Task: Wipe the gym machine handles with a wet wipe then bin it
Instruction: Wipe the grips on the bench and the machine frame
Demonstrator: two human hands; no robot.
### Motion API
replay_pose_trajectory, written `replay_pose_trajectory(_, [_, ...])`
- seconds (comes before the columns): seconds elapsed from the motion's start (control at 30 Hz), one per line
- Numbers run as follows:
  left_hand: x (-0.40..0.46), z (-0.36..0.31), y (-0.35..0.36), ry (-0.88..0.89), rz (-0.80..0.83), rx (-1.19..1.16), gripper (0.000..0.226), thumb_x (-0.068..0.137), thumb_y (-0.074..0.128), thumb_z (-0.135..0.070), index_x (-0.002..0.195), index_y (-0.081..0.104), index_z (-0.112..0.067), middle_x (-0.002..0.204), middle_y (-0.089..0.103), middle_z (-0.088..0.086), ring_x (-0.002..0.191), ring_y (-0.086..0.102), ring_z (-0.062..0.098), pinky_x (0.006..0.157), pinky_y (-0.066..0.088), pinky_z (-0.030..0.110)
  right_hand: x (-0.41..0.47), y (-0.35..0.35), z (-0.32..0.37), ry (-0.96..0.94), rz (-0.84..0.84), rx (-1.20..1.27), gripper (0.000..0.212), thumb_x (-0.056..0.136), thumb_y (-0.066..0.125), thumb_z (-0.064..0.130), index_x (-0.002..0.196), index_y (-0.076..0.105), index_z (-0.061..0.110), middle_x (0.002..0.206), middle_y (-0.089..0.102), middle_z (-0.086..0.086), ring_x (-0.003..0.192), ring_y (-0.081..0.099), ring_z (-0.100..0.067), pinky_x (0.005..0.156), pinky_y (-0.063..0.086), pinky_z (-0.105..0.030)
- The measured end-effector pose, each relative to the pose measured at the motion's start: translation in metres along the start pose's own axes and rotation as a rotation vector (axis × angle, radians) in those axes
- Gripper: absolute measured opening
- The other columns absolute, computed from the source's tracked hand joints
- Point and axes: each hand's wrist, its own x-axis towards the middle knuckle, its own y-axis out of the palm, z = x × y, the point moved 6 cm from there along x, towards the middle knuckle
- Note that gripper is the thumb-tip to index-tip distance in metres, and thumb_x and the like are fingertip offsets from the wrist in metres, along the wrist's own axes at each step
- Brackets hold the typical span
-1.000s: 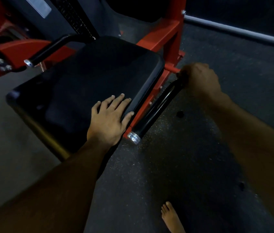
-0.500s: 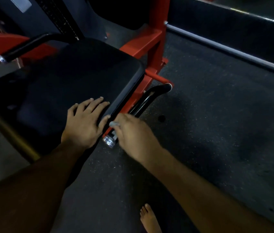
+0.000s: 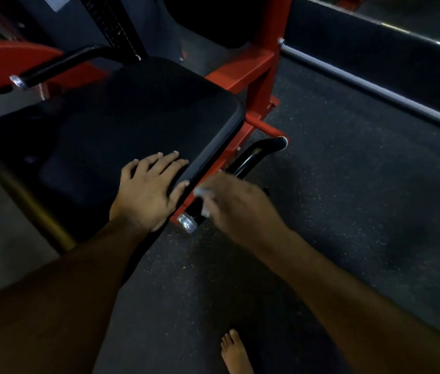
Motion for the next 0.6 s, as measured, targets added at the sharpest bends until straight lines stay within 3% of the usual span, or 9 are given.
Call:
replay_pose_trajectory(0.1, [0.000,0.000,0.000,-0.005,0.004,-0.005,0.054,0.103,0.022,-0.059,0.150,0.039,-0.039,0.158,0.040,-0.013,0.146,0.035,0.016,0.114,0.029,0.047,0.011,-0.018,-0.047,0.245,-0.139,0.010,0.020,0.101,0.051,0.028,0.107,0.063,0.013,0.102,0.064,-0.002,0.088,0.062,-0.017,0.080,0.055,-0.043])
replay_pose_trajectory(0.17, [0.000,-0.002,0.000,-0.003,0.004,-0.011,0.054,0.103,0.022,-0.059,0.151,0.039,-0.038,0.158,0.040,-0.012,0.146,0.035,0.016,0.115,0.028,0.048,0.004,-0.007,-0.047,0.338,-0.192,0.102,0.022,0.102,0.050,0.031,0.106,0.063,0.013,0.096,0.063,0.000,0.083,0.062,-0.013,0.077,0.057,-0.040])
replay_pose_trajectory(0.27, [0.001,0.000,0.000,-0.006,-0.001,-0.001,0.056,0.102,0.022,-0.059,0.151,0.039,-0.037,0.159,0.040,-0.011,0.146,0.035,0.017,0.114,0.028,0.049,-0.009,0.023,-0.005,0.274,-0.115,0.185,0.019,0.102,0.054,0.027,0.113,0.061,0.014,0.100,0.063,0.000,0.086,0.062,-0.011,0.079,0.058,-0.035])
replay_pose_trajectory(0.37, [0.002,0.000,0.002,-0.005,0.005,-0.009,0.053,0.103,0.026,-0.057,0.150,0.040,-0.036,0.159,0.040,-0.009,0.145,0.036,0.018,0.113,0.029,0.050,-0.012,0.032,0.010,0.176,-0.037,0.170,0.020,0.100,0.057,0.022,0.119,0.059,0.014,0.110,0.063,-0.003,0.096,0.063,-0.014,0.086,0.056,-0.038])
replay_pose_trajectory(0.47, [0.001,-0.001,0.002,0.000,-0.016,-0.006,0.051,0.104,0.028,-0.056,0.150,0.041,-0.036,0.158,0.042,-0.010,0.144,0.037,0.019,0.112,0.030,0.050,-0.001,0.019,-0.005,0.141,-0.014,0.058,0.021,0.102,0.051,0.027,0.118,0.058,0.016,0.109,0.060,0.001,0.089,0.061,-0.012,0.082,0.056,-0.035])
replay_pose_trajectory(0.6, [0.001,0.001,0.000,-0.002,-0.013,-0.031,0.053,0.103,0.026,-0.058,0.149,0.040,-0.038,0.157,0.042,-0.012,0.144,0.037,0.017,0.113,0.029,0.049,0.022,-0.017,-0.051,0.260,-0.092,-0.036,0.018,0.102,0.051,0.021,0.118,0.058,0.017,0.116,0.059,0.003,0.097,0.054,-0.005,0.090,0.050,-0.027])
